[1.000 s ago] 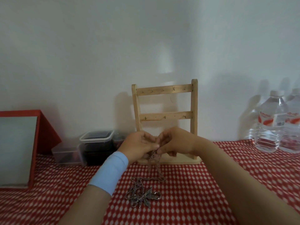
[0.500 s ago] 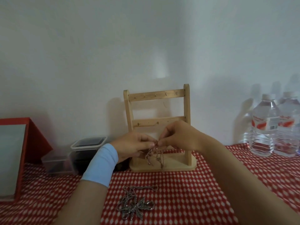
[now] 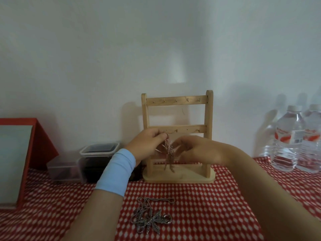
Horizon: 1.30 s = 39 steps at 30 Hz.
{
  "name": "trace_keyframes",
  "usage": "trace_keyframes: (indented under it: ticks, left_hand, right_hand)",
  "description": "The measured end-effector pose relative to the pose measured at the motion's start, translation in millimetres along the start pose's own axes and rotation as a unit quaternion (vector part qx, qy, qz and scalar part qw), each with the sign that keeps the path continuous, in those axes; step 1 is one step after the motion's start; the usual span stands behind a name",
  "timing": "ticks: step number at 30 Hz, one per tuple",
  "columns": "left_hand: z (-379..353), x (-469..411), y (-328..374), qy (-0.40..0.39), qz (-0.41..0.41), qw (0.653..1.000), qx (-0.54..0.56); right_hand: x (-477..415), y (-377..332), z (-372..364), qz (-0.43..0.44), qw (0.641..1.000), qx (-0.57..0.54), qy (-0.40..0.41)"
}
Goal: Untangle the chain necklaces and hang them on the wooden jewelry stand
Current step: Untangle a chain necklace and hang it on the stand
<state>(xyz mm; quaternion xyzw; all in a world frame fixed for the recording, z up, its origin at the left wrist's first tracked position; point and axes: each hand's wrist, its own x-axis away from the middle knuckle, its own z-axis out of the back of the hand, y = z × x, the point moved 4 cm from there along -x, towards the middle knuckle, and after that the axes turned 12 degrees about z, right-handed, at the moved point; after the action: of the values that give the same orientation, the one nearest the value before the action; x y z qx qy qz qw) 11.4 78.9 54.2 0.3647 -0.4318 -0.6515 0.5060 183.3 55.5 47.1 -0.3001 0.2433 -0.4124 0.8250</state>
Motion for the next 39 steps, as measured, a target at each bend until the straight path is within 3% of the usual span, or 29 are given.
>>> trace_keyframes:
  ticks: [3, 8, 11, 14, 19, 24, 28, 31, 35, 39]
  left_hand:
    - [-3, 4, 8, 0.018, -0.029, 0.999, 0.014]
    - [3, 6, 12, 0.053, -0.044, 0.995, 0.067]
    - [1, 6, 6, -0.008, -0.006, 0.997, 0.075]
    - [0, 6, 1, -0.047, 0.007, 0.996, 0.072]
    - [13, 4, 2, 0.006, -0.006, 0.998, 0.063]
    - [8, 9, 11, 0.002, -0.047, 0.999, -0.002]
    - [3, 11, 19, 0.03, -0.075, 0.994, -0.073]
    - [3, 9, 17, 0.036, -0.07, 0.992, -0.094]
    - [-3, 8, 9, -0.01, -0.033, 0.999, -0.004]
    - [-8, 7, 2, -0.068, 0.009, 0.996, 0.052]
  right_hand:
    - [-5, -10, -11, 0.049, 0.989, -0.135, 0.034]
    - [-5, -11, -4, 0.028, 0.978, -0.134, 0.157]
    - [-3, -12, 0, 0.049, 0.965, -0.165, 0.198]
    - [-5, -12, 0, 0.072, 0.956, -0.211, 0.191]
    - [-5, -7, 3, 0.059, 0.962, -0.211, 0.164]
    - [-4, -14, -6, 0.099, 0.975, -0.184, 0.073]
    - [-8, -9, -3, 0.093, 0.966, -0.175, 0.169]
    - [-7, -5, -1, 0.082, 0.969, -0.181, 0.148]
    - [-8, -6, -2, 0.085, 0.965, -0.208, 0.136]
    - [-8, -9, 1, 0.098, 0.948, -0.239, 0.186]
